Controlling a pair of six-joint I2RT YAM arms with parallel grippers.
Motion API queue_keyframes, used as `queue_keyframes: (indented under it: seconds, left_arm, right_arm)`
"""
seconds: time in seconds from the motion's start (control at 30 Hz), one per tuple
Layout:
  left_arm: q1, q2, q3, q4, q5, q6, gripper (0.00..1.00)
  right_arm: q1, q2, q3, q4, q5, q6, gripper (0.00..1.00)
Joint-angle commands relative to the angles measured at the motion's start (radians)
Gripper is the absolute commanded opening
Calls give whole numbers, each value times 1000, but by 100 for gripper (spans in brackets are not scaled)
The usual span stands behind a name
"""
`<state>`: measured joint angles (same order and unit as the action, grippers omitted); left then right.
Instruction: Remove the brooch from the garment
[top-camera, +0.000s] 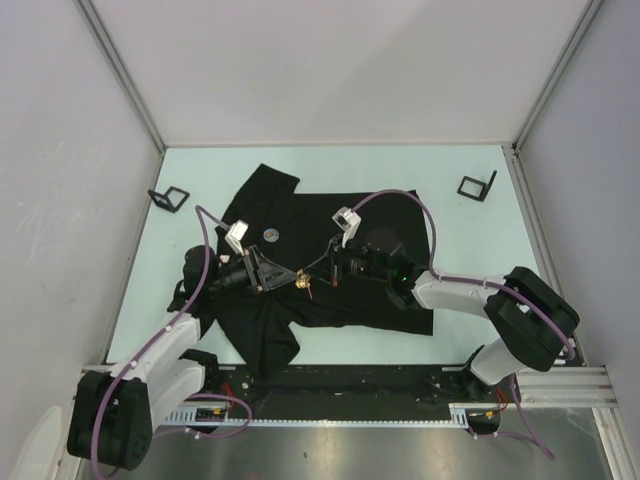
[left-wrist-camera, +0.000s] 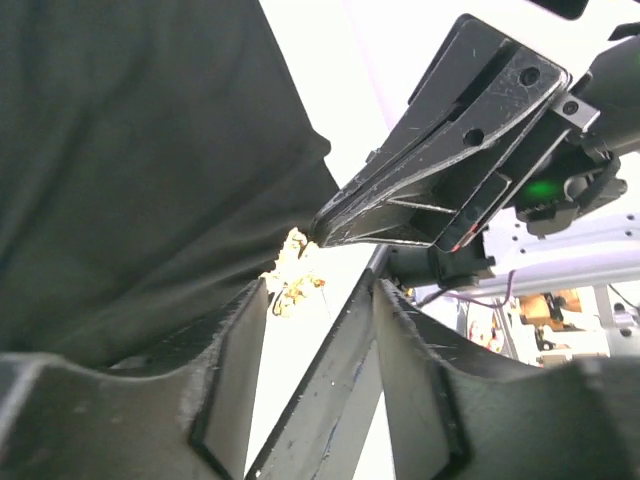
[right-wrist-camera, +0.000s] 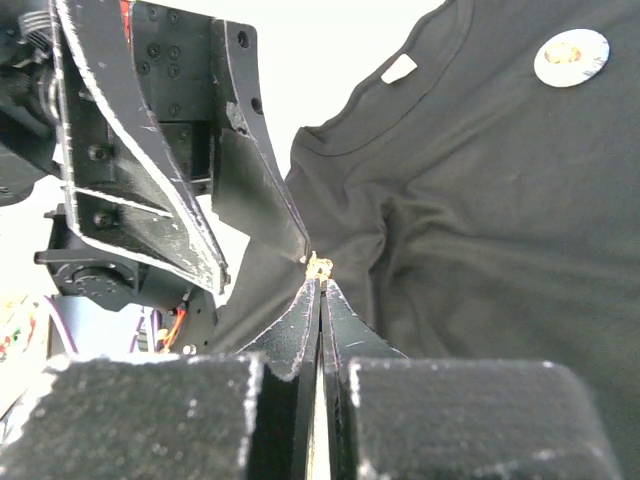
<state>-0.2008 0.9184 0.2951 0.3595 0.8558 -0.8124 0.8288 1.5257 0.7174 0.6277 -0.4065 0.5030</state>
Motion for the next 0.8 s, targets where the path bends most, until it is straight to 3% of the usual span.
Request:
queue_keyframes:
  seconds: [0.0,0.33,0.77]
  left_arm:
    - [-11,10,-8,110,51,-28,48]
    - [-15,42,-11,165,74,-57,48]
    - [-19,83,-27,308,129,-139,22]
  right_arm:
    - [0,-76,-12,84,43,32,0]
    - [13,-96,-21,104,55,42,0]
    - [23,-76,-24,141,58,57,0]
